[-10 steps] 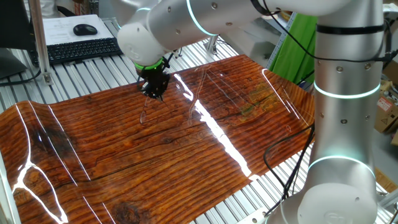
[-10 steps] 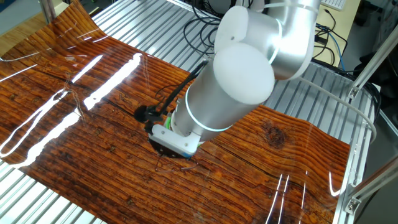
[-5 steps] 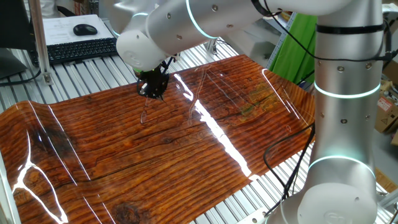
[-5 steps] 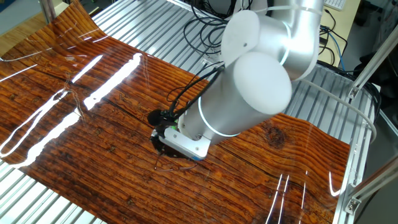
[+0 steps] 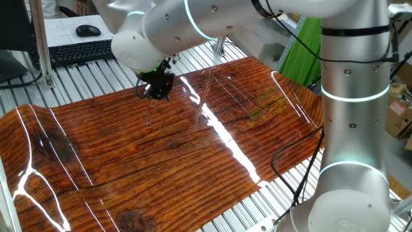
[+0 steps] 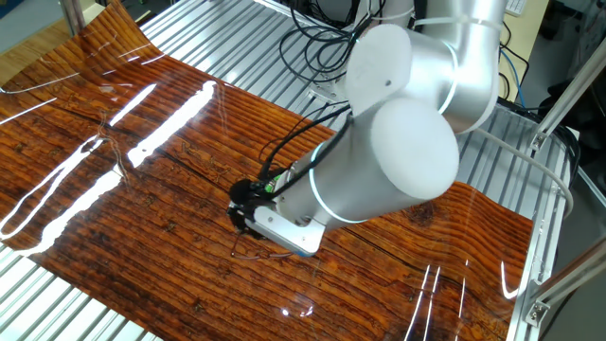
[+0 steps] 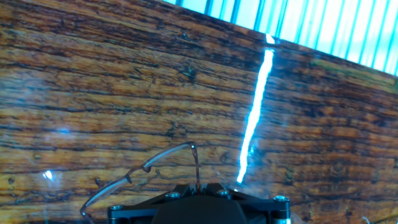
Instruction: Unfold the leg of the glasses (with one hand)
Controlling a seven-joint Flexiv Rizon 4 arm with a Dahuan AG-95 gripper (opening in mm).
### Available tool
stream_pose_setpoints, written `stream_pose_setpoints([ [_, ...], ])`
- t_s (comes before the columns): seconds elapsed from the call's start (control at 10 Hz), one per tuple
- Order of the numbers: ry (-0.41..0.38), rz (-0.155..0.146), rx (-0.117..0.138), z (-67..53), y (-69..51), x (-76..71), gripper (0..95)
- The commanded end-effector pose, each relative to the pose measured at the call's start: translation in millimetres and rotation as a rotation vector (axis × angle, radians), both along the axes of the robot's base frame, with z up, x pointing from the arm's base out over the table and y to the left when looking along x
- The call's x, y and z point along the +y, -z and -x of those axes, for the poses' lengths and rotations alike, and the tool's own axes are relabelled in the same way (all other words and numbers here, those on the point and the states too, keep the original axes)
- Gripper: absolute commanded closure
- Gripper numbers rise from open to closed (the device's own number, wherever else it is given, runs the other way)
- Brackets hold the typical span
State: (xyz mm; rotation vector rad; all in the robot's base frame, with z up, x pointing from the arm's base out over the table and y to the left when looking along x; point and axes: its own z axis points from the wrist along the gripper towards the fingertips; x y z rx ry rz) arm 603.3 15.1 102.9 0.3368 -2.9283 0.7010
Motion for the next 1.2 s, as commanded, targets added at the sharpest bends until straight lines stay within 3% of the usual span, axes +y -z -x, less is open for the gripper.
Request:
stream_pose_setpoints([
  [0.1, 0.002, -0.006, 0.004, -0.3, -3.9, -0.6, 95.0],
  [0.3, 0.002, -0.006, 0.005, -0.4, -4.0, -0.7, 95.0],
  [0.6, 0.012, 0.031, 0.024, -0.3, -5.6, -1.7, 95.0],
  [0.7, 0.019, 0.028, 0.037, -0.4, -6.0, -2.1, 95.0],
  [0.8, 0.011, -0.076, 0.025, -0.7, -6.0, -4.7, 95.0],
  [1.0, 0.016, -0.045, 0.034, -0.8, -6.3, -5.5, 95.0],
  [1.1, 0.019, -0.086, 0.042, -1.2, -7.2, -6.6, 95.0],
  [1.2, 0.021, -0.074, 0.046, -1.1, -7.9, -6.3, 95.0],
])
